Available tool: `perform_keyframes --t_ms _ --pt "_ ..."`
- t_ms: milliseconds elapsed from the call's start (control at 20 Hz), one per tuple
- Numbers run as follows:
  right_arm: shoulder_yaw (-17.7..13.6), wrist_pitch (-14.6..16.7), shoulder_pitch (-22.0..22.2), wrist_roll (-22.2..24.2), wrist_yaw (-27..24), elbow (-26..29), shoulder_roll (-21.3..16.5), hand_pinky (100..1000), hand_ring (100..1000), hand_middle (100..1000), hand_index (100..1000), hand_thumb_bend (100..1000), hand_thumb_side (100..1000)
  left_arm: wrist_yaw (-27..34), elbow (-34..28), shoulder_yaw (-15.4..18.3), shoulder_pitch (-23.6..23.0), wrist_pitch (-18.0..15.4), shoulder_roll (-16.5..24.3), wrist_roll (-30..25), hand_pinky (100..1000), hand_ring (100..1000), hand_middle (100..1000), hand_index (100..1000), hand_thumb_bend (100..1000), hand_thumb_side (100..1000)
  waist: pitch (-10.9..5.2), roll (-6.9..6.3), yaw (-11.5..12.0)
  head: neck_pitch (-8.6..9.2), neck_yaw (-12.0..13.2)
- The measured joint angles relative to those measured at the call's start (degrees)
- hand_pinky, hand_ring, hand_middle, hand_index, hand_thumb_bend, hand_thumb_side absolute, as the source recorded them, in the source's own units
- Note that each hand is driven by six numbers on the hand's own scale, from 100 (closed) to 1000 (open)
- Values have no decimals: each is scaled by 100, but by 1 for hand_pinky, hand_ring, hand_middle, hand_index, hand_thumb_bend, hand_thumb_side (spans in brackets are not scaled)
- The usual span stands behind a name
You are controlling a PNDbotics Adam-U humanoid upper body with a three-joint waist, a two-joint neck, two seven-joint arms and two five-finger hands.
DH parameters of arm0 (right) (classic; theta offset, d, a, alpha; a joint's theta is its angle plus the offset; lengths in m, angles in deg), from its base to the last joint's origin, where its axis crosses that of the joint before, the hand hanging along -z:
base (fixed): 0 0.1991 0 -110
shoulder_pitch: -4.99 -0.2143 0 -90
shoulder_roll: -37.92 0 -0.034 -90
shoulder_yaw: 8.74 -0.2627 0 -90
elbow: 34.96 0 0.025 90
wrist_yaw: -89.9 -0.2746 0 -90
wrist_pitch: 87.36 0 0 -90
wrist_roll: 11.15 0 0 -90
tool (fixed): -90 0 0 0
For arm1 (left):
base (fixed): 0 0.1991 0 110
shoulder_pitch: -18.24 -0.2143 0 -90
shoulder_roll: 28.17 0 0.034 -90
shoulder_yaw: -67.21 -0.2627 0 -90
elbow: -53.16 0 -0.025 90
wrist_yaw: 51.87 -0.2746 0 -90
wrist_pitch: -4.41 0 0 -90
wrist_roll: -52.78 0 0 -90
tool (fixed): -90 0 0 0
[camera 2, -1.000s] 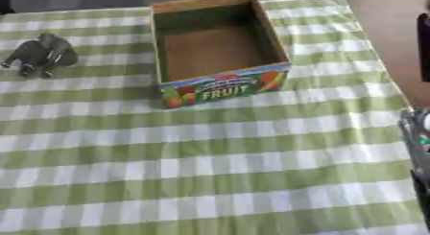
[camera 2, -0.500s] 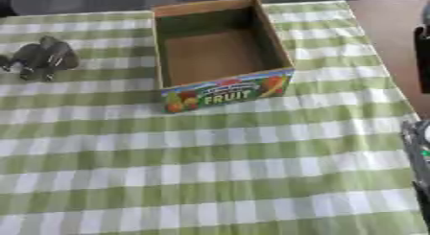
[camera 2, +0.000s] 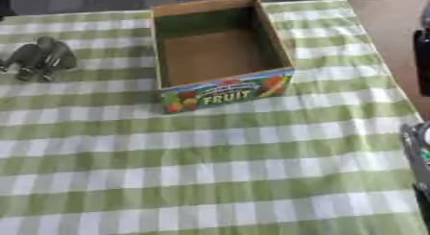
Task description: Pick up objects on the table and place them in the box.
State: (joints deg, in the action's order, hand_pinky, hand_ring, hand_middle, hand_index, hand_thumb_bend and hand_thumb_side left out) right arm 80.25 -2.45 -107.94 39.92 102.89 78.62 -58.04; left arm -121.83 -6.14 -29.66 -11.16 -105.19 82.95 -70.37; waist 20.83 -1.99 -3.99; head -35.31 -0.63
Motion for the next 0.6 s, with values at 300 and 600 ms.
perform_keyframes --t_ms 300,600 --pt "5 -8 -21 -4 -3 0 15 819 617 682 811 100 673 -113 261 0 66 38 -158 -147 975 860 816 994 369 290 39 -1 -66 55 58" --pt "15 -16 -25 -10 -12 0 45 819 616 681 809 100 672 -336 495 7 96 131 -247 -181 973 855 810 986 351 283 84 -22 -107 96 103"
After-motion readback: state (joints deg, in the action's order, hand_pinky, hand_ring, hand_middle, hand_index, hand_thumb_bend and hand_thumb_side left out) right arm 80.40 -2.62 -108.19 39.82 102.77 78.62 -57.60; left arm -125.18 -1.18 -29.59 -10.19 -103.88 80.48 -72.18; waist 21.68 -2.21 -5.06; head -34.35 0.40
